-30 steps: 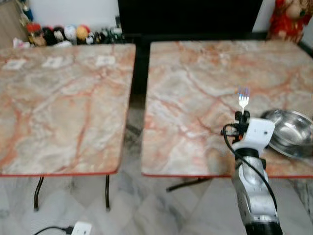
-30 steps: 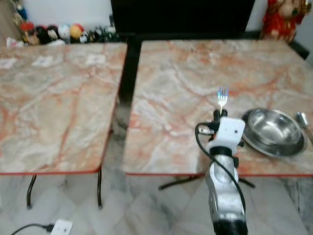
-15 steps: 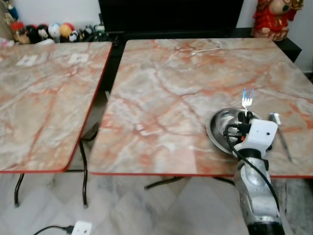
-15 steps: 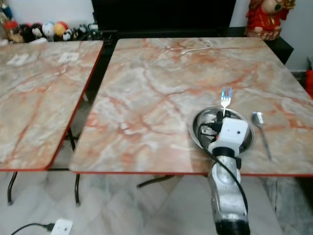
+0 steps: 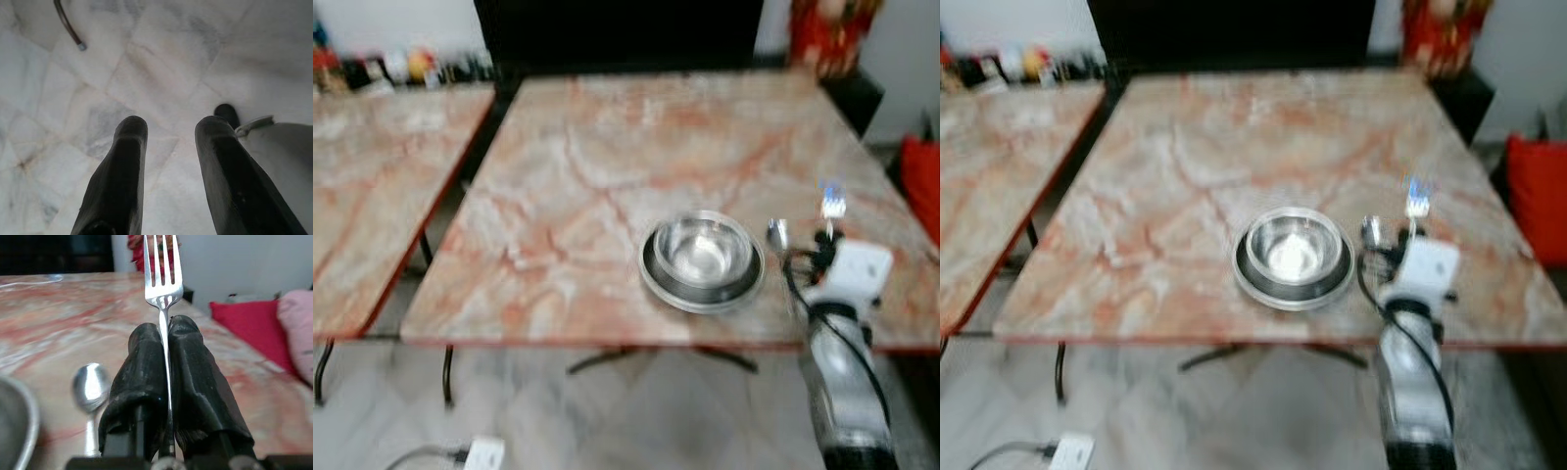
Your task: Setting the table
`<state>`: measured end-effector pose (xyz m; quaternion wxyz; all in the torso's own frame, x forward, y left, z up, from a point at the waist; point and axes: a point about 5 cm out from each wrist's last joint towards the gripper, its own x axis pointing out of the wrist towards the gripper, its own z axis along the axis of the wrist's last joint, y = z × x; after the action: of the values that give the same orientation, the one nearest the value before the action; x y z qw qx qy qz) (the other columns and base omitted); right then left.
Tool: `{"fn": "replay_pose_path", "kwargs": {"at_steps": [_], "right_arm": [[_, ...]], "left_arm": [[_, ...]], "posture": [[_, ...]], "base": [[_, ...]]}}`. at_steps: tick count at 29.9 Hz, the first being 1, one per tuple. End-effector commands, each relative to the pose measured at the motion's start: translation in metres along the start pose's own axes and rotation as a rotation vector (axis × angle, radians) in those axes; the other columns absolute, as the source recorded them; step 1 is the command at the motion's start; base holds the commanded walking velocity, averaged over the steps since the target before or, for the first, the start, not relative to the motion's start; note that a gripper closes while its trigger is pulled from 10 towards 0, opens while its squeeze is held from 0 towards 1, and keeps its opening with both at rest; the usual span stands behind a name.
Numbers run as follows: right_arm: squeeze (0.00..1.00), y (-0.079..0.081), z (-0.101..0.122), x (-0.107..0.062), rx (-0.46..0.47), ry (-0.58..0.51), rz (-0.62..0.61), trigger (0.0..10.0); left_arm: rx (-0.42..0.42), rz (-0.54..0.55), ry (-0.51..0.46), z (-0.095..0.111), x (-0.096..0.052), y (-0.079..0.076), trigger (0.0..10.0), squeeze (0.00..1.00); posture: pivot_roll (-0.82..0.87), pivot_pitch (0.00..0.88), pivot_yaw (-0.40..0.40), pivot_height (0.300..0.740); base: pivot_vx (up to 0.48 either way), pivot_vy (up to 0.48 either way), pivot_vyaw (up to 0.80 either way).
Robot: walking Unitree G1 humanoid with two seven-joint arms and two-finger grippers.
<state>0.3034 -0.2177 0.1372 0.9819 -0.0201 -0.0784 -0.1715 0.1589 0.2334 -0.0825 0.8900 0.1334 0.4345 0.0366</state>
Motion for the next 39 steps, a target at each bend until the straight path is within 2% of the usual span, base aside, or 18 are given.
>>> {"fn": "replay_pose_path", "kwargs": {"at_steps": [1,8,13,21,30,35,39], "right_arm": [[0.0,0.008,0.0,0.001,0.013,0.004,0.016,10.0],[0.0,0.003,-0.003,0.004,0.011,0.032,-0.007,10.0],[0.0,0.004,-0.003,0.003,0.012,0.028,-0.005,10.0],[0.0,0.007,-0.004,0.006,0.002,0.035,0.021,10.0],[0.0,0.003,-0.002,0.014,-0.014,0.039,0.03,10.0],[0.0,0.005,-0.003,0.014,-0.016,0.044,0.036,10.0],[0.0,0.007,-0.006,0.014,-0.016,0.057,0.045,10.0]], "left_arm": [[0.006,0.016,0.035,-0.009,-0.002,0.007,10.0,0.0],[0.012,0.017,0.037,-0.009,-0.002,0.008,10.0,0.0],[0.031,0.015,0.041,-0.011,-0.003,0.008,10.0,0.0],[0.008,0.018,0.049,-0.014,-0.004,0.007,10.0,0.0],[0.023,0.012,0.046,-0.012,-0.003,0.006,10.0,0.0],[0.025,0.011,0.042,-0.011,-0.003,0.005,10.0,0.0],[0.016,0.007,0.048,-0.012,-0.003,0.005,10.0,0.0]], "posture": [[-0.08,0.079,0.043,0.74],[-0.08,0.078,0.043,0.74],[-0.07,0.079,0.043,0.74],[-0.07,0.079,0.042,0.74],[-0.07,0.067,0.04,0.74],[-0.07,0.061,0.039,0.74],[-0.07,0.066,0.038,0.74]], "base": [[0.0,0.0,0.0],[0.0,0.0,0.0],[0.0,-0.439,-0.7],[0.0,-0.047,0.0],[0.0,0.0,0.0],[0.0,-0.34,0.0],[0.0,0.0,0.0]]}}
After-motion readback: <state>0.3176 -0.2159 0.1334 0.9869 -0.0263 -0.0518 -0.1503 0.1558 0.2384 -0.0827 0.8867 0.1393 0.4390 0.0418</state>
